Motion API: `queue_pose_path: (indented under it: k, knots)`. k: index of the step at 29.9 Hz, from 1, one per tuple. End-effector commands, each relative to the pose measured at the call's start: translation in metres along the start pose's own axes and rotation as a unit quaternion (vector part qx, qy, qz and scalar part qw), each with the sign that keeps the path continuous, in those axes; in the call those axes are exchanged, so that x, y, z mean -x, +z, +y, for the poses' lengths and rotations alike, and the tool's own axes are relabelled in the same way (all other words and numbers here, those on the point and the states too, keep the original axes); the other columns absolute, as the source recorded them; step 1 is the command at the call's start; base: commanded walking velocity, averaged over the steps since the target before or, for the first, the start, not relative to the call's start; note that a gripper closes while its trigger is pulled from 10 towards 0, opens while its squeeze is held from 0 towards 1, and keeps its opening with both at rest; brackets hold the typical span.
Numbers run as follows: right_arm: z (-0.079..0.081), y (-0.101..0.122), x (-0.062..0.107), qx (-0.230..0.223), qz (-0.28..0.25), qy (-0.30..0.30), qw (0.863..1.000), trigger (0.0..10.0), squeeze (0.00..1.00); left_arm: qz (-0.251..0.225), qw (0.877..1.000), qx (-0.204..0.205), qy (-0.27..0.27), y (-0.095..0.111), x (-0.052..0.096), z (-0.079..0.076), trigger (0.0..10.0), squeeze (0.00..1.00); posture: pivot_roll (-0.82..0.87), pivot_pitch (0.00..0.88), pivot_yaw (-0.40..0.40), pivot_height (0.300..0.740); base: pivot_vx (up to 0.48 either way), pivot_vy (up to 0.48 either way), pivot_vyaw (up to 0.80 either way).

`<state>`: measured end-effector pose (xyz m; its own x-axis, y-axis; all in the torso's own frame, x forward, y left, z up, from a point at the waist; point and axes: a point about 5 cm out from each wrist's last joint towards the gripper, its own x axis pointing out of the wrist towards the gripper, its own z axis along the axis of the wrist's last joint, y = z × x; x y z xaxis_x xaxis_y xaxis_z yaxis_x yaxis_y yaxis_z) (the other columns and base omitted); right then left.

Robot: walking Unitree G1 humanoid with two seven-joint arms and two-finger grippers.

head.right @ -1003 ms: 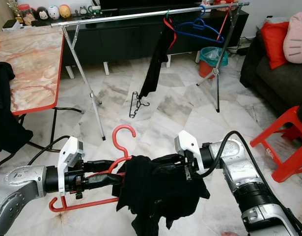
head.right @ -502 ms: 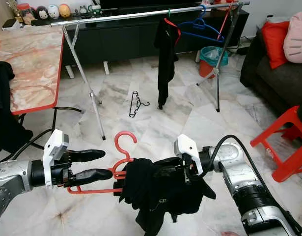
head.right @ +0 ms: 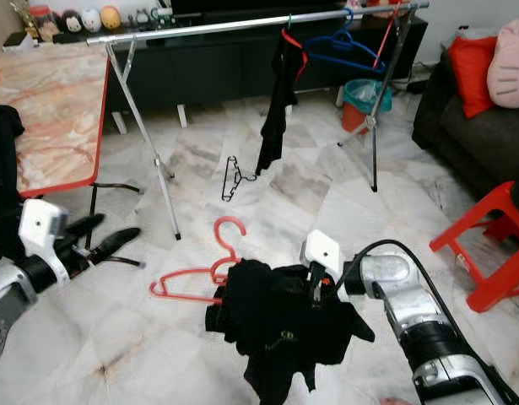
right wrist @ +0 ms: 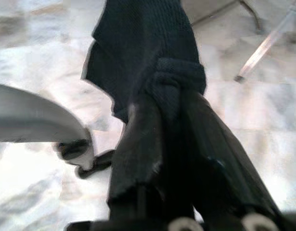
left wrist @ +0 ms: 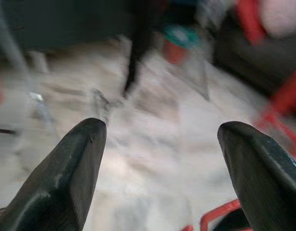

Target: Hang hanger

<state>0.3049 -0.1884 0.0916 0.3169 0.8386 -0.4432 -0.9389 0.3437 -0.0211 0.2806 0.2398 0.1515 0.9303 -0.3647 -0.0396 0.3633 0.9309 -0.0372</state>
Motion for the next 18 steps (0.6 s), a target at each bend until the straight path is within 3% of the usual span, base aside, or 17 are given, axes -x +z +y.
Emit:
queue_pose_path:
  k: [1, 2, 3, 4, 5, 7, 8, 9, 13, 18]
  knots:
    - [-0.005, 0.009, 0.002, 0.018, -0.019, -0.02, 0.999, 0.0, 0.0, -0.013, 1.0, -0.007, 0.028, 0.001, 0.0, 0.003, 10.0, 0.0, 0.02, 0.055, -0.016, 0.74, 0.0, 0.0, 0.0]
    - [-0.005, 0.009, 0.002, 0.018, -0.019, -0.02, 0.999, 0.0, 0.0, -0.013, 1.0, -0.007, 0.028, 0.001, 0.0, 0.003, 10.0, 0.0, 0.02, 0.055, -0.016, 0.74, 0.0, 0.0, 0.0]
    - [-0.007, 0.008, 0.002, 0.02, -0.018, -0.033, 0.999, 0.0, 0.0, -0.025, 0.998, 0.006, 0.061, -0.001, 0.0, 0.006, 10.0, 0.0, 0.02, 0.053, -0.015, 0.74, 0.0, 0.0, 0.0]
    - [-0.01, 0.006, 0.004, 0.022, -0.014, -0.058, 0.998, 3.8, 0.0, -0.025, 0.994, 0.012, 0.108, -0.005, 0.001, 0.012, 10.0, 0.0, 0.01, 0.046, -0.012, 0.74, 0.0, 0.0, 0.0]
    - [-0.01, 0.006, 0.004, 0.022, -0.014, -0.058, 0.998, 3.8, 0.0, -0.025, 0.994, 0.012, 0.108, -0.005, 0.001, 0.012, 10.0, 0.0, 0.01, 0.046, -0.012, 0.74, 0.0, 0.0, 0.0]
    - [-0.016, 0.005, 0.007, 0.028, -0.007, -0.089, 0.996, 10.0, 0.0, -0.021, 0.985, 0.02, 0.172, -0.014, 0.006, 0.023, 10.0, 0.0, 0.01, 0.043, -0.01, 0.74, 0.0, 0.0, 0.0]
    - [-0.017, 0.005, 0.008, 0.026, -0.007, -0.097, 0.995, 10.0, 0.0, -0.02, 0.983, 0.021, 0.183, -0.015, 0.007, 0.025, 10.0, 0.0, 0.01, 0.043, -0.01, 0.74, 0.0, 0.0, 0.0]
    - [-0.022, 0.008, 0.01, 0.032, -0.012, -0.115, 0.993, 10.0, 0.0, -0.011, 0.972, 0.017, 0.235, -0.021, 0.012, 0.034, 10.0, 0.0, 0.01, 0.035, -0.008, 0.74, 0.0, 0.0, 0.0]
    - [-0.027, 0.018, 0.017, 0.041, -0.037, -0.117, 0.992, 10.0, 0.0, 0.023, 0.946, 0.023, 0.322, -0.037, 0.022, 0.049, 10.0, 0.0, 0.01, 0.029, -0.006, 0.74, 0.0, 0.0, 0.0]
    - [-0.027, 0.027, 0.024, 0.046, -0.06, -0.08, 0.994, 10.0, 0.0, 0.055, 0.931, 0.03, 0.359, -0.05, 0.021, 0.048, 10.0, 0.0, 0.01, 0.035, -0.01, 0.74, 0.0, 0.0, 0.0]
